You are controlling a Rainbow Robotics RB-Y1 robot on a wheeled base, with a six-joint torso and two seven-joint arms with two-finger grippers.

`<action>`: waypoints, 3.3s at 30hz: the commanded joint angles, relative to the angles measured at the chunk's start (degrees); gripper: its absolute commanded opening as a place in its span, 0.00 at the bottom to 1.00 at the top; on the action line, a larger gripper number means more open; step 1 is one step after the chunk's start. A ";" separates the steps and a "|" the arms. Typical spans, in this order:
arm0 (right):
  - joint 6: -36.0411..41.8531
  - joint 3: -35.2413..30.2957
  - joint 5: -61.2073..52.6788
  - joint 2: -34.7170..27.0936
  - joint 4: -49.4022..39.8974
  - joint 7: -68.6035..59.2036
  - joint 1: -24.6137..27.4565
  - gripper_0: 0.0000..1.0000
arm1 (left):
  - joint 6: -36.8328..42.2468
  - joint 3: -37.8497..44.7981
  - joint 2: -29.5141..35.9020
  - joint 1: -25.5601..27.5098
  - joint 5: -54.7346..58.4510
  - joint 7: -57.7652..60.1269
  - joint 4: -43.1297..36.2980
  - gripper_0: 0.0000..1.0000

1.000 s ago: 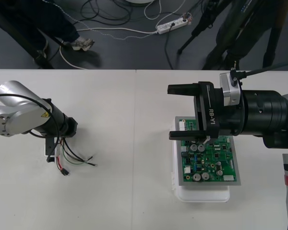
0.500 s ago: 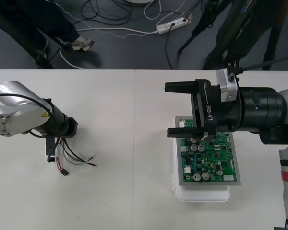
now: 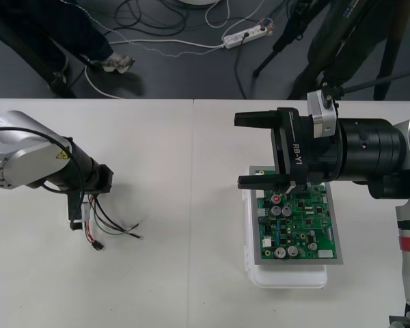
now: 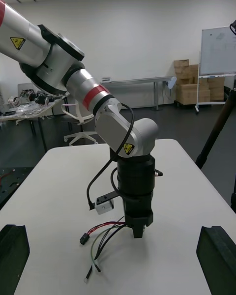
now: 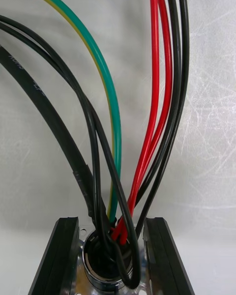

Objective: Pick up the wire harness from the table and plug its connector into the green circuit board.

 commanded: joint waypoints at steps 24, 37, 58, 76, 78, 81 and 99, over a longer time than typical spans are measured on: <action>-0.44 0.28 -2.49 -1.66 -0.49 -0.52 -1.86 1.00 | -28.16 38.98 3.27 14.27 5.47 -4.90 -9.77 0.00; -0.44 0.37 -1.88 -1.66 -0.49 -0.52 -1.77 1.00 | -37.04 55.68 1.51 23.85 11.27 -2.88 -13.82 0.00; -0.44 0.19 -1.61 -1.66 -0.49 -0.43 -1.77 1.00 | -38.27 71.67 -6.31 39.93 19.18 16.55 -27.62 0.00; -0.44 0.19 -1.70 -1.75 -0.49 -0.96 -1.77 1.00 | -38.27 72.55 -16.77 48.81 24.28 34.48 -34.56 0.00; -0.44 0.19 -1.79 -2.01 -0.49 -1.04 -1.77 1.00 | -38.27 72.55 -17.82 49.42 24.89 36.41 -35.09 0.00; -0.44 0.19 -1.70 -2.54 -0.49 -1.13 -1.68 1.00 | -38.27 72.64 -20.20 49.69 25.33 39.75 -35.35 0.00; -0.44 0.19 -1.79 -2.80 -0.49 -0.96 -1.51 1.00 | -38.27 66.66 -25.03 50.92 28.23 55.13 -35.44 0.00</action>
